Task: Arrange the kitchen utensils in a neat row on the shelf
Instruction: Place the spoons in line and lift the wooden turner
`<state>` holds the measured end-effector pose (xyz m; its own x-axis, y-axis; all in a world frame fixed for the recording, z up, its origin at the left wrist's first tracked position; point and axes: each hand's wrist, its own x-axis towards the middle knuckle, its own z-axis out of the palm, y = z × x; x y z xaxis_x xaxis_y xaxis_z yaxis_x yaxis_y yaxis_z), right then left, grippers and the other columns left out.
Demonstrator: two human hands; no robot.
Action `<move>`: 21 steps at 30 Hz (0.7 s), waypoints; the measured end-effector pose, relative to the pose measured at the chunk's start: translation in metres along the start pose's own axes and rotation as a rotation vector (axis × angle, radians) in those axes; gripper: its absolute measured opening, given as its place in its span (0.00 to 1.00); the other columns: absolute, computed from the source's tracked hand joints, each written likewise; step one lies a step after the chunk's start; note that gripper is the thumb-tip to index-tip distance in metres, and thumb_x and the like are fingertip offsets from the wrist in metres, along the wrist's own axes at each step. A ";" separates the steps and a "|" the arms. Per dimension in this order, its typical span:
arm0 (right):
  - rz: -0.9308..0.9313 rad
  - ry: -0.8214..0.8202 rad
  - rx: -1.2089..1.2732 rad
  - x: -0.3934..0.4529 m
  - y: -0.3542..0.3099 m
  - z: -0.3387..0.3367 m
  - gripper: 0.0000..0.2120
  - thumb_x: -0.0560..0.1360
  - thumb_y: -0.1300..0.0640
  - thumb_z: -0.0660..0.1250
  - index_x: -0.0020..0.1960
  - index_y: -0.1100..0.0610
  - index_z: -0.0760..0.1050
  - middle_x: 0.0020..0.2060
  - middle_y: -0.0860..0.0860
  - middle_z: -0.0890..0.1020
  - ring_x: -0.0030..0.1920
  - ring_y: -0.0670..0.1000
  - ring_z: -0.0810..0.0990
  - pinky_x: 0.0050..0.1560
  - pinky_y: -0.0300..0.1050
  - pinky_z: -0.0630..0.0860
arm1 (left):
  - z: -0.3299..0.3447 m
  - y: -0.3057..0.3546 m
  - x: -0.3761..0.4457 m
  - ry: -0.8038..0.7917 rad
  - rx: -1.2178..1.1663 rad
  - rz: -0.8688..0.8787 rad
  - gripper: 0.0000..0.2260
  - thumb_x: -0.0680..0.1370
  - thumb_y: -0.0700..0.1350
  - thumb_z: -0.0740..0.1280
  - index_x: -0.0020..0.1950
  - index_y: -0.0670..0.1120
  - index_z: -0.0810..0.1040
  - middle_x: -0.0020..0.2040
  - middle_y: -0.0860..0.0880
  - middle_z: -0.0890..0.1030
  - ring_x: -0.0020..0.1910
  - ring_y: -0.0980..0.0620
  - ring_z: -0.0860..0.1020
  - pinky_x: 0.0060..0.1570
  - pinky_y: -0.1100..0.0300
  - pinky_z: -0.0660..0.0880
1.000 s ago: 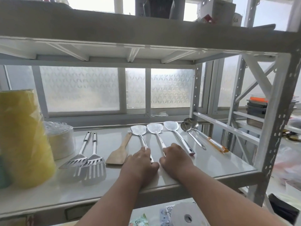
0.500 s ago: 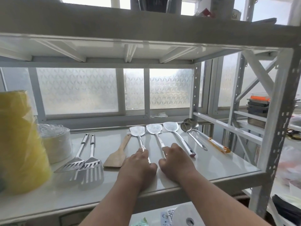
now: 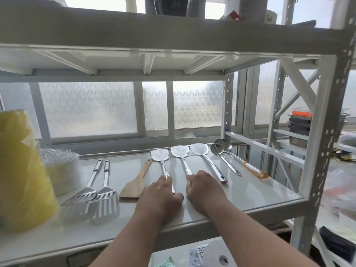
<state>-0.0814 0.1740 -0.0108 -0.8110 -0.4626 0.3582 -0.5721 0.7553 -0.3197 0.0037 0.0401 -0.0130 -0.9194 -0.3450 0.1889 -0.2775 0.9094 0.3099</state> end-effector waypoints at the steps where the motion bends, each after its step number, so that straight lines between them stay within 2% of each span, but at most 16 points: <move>1: 0.000 0.002 -0.002 0.000 0.000 0.000 0.11 0.80 0.50 0.58 0.51 0.52 0.77 0.54 0.54 0.76 0.56 0.57 0.78 0.51 0.47 0.71 | 0.000 0.000 0.000 -0.002 0.000 -0.001 0.26 0.79 0.56 0.59 0.76 0.50 0.70 0.79 0.51 0.70 0.77 0.47 0.69 0.74 0.49 0.65; 8: 0.009 0.008 -0.013 -0.001 0.000 0.000 0.12 0.80 0.51 0.58 0.53 0.52 0.78 0.55 0.54 0.76 0.57 0.57 0.79 0.54 0.48 0.73 | 0.000 0.001 0.001 -0.012 0.001 -0.014 0.22 0.78 0.56 0.59 0.70 0.50 0.72 0.74 0.50 0.73 0.73 0.46 0.72 0.70 0.48 0.68; 13: 0.016 -0.004 -0.012 0.001 0.001 0.001 0.12 0.80 0.50 0.57 0.54 0.53 0.78 0.55 0.54 0.75 0.57 0.58 0.78 0.54 0.48 0.73 | 0.000 0.001 0.001 -0.009 0.005 -0.009 0.26 0.80 0.56 0.59 0.77 0.50 0.69 0.80 0.50 0.68 0.78 0.47 0.69 0.74 0.49 0.65; 17: 0.018 -0.008 -0.013 0.002 0.001 0.002 0.12 0.81 0.50 0.57 0.54 0.52 0.78 0.55 0.54 0.75 0.58 0.57 0.78 0.55 0.49 0.73 | 0.001 0.000 0.001 -0.010 0.000 -0.008 0.26 0.79 0.57 0.59 0.76 0.50 0.70 0.79 0.50 0.69 0.77 0.47 0.69 0.73 0.48 0.66; 21: 0.022 0.009 -0.008 0.002 0.002 0.003 0.12 0.80 0.50 0.57 0.53 0.53 0.78 0.54 0.54 0.76 0.57 0.57 0.78 0.51 0.47 0.71 | 0.001 -0.001 0.000 -0.002 -0.016 -0.007 0.26 0.77 0.57 0.58 0.74 0.51 0.71 0.77 0.50 0.71 0.75 0.47 0.71 0.73 0.47 0.67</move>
<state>-0.0847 0.1728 -0.0134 -0.8224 -0.4415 0.3588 -0.5529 0.7690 -0.3209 0.0034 0.0397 -0.0141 -0.9182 -0.3504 0.1848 -0.2792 0.9033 0.3256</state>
